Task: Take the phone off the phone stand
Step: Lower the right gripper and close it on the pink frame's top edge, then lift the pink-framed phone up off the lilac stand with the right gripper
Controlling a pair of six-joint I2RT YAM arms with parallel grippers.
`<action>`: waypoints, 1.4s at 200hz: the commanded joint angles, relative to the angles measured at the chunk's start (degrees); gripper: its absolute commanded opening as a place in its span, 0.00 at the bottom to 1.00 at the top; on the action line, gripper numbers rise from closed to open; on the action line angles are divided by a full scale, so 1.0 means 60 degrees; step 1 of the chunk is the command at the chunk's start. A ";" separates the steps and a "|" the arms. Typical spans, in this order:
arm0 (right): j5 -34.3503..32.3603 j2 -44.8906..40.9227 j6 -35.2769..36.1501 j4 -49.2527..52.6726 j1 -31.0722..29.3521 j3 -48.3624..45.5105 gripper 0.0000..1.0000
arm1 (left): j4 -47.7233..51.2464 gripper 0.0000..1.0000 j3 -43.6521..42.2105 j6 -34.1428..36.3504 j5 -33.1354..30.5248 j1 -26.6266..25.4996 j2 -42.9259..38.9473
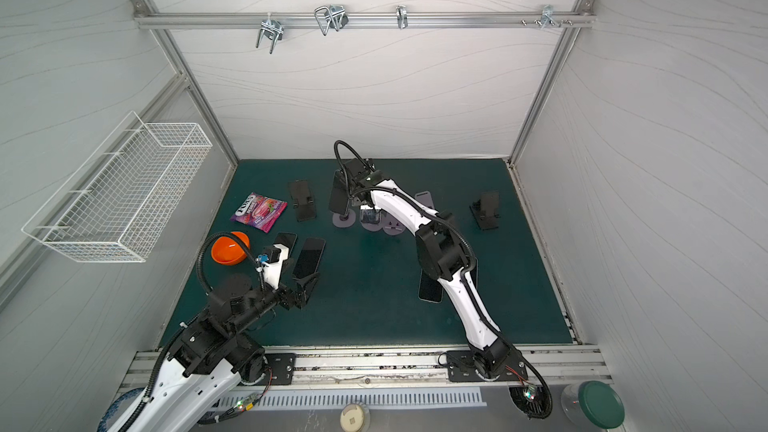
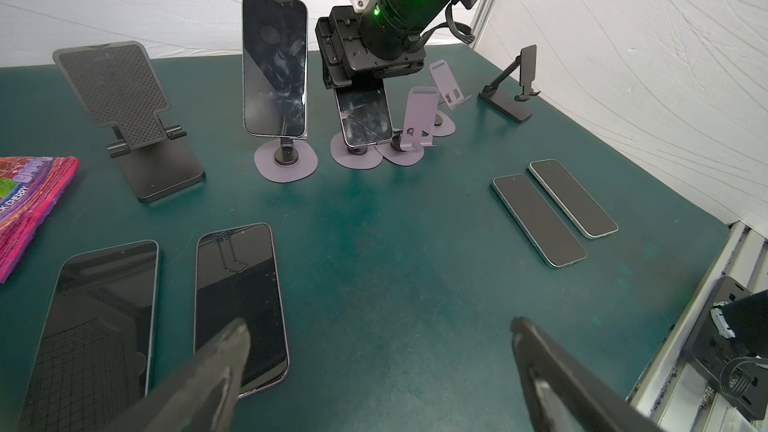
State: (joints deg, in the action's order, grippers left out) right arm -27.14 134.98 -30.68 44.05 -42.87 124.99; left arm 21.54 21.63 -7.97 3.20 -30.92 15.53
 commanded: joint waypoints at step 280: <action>-0.0007 -0.1353 0.0483 -0.1358 0.0024 -0.1272 0.67 | -0.0410 0.99 0.0028 0.0012 -0.0038 0.0013 0.0033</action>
State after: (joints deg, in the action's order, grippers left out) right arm -26.55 131.24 -28.80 37.23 -42.87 117.67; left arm 21.52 21.61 -8.12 2.98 -30.89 15.55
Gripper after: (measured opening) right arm 0.744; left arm 0.989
